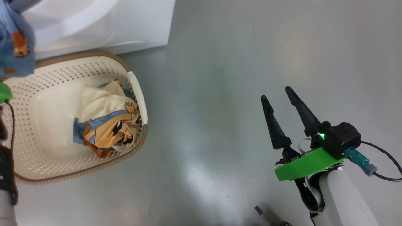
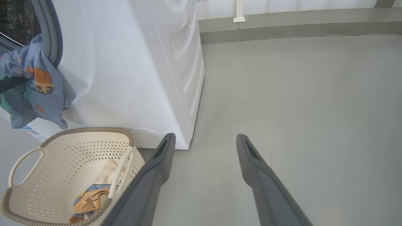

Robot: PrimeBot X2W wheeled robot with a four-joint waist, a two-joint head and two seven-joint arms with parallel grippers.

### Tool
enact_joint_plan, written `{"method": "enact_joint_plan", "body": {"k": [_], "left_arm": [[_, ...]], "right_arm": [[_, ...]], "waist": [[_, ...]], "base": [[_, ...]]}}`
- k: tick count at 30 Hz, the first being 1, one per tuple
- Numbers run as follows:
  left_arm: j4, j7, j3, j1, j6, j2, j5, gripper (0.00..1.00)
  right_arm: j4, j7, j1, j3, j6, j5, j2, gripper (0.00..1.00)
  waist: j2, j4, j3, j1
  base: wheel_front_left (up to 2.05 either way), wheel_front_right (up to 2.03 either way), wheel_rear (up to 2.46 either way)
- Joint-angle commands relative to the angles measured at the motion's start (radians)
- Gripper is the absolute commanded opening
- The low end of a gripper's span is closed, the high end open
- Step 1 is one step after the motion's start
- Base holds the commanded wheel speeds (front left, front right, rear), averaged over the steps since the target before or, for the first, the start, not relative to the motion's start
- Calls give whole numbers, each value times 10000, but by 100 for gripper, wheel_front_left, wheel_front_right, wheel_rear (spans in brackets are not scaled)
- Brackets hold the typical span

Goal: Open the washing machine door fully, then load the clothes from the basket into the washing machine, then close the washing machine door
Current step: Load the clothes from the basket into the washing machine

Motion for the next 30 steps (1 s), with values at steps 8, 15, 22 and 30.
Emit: {"method": "enact_joint_plan", "body": {"k": [8,15,22,30], "left_arm": [[-2313,-148,480,1068,52,356,478,0],[-3124,-137,402,960,22,548,687,0],[-3180,430,120,-18,-147,1061,566,0],[-3121,1727,-603,-1950,-328,1903,241,0]], "right_arm": [[-170,-48,169,240,27,179,20,100],[-207,-48,149,296,27,259,20,100],[-266,-48,67,342,27,344,20,100],[-350,-48,-72,353,27,431,20,100]], "waist": [[-1,41,-252,-1],[-1,16,-91,-1],[-1,-109,257,-1],[-1,-248,834,-1]], "base": [[0,0,0],[0,0,0],[0,0,0],[0,0,0]]}}
